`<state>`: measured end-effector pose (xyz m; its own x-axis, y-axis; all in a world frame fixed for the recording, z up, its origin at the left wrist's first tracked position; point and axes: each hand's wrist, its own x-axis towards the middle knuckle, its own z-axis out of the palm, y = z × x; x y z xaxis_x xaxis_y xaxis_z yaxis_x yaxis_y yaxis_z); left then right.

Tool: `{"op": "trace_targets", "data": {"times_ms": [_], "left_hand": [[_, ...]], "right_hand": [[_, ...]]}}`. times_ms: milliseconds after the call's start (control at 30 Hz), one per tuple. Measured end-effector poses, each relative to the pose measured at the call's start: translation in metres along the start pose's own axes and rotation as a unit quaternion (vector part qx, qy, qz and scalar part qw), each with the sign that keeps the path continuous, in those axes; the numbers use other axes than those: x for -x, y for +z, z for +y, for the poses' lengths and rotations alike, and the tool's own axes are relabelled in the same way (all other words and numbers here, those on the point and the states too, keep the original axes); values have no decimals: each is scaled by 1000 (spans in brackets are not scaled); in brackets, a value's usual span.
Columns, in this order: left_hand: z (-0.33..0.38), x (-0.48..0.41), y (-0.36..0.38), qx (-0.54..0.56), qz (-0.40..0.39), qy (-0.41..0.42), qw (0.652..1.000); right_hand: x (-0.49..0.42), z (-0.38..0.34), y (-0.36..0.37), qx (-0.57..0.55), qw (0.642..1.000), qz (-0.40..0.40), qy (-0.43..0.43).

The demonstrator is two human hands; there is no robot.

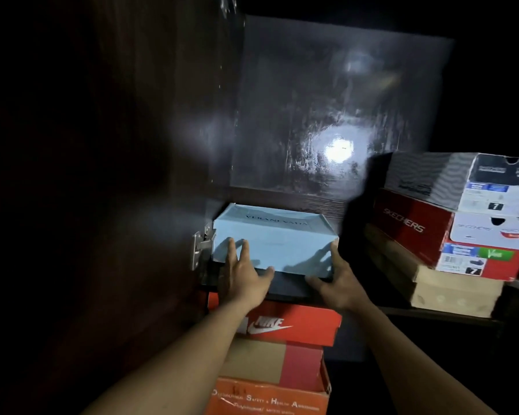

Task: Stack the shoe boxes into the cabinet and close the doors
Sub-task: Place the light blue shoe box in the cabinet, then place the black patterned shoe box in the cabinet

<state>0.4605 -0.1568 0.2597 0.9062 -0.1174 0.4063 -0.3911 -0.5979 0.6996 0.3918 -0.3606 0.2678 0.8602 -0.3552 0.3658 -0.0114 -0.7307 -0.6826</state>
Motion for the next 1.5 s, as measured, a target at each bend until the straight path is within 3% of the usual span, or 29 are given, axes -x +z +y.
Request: {"op": "trace_targets", "data": {"times_ms": [133, 367, 600, 867, 1167, 1300, 1500], "left_hand": [[2, -22, -3, -14, -27, -28, 999], [-5, -10, -4, 7, -52, 3, 999], [28, 47, -16, 3, -111, 46, 993], [144, 162, -28, 55, -207, 137, 967], [257, 308, 50, 88, -358, 236, 899], [287, 393, 86, 77, -436, 307, 843], [290, 493, 142, 76, -537, 329, 773]], "right_hand": [[-28, 4, 10, 48, 998, -46, 25], [-12, 1, -3, 14, 998, -45, 39], [73, 1, -58, 5, 999, 4, 41], [227, 1, -175, 21, 988, 107, 109], [422, 30, -292, 132, 938, 222, 232], [508, 41, -329, 190, 889, 272, 315], [621, 64, -362, 203, 808, 336, 439]]}}
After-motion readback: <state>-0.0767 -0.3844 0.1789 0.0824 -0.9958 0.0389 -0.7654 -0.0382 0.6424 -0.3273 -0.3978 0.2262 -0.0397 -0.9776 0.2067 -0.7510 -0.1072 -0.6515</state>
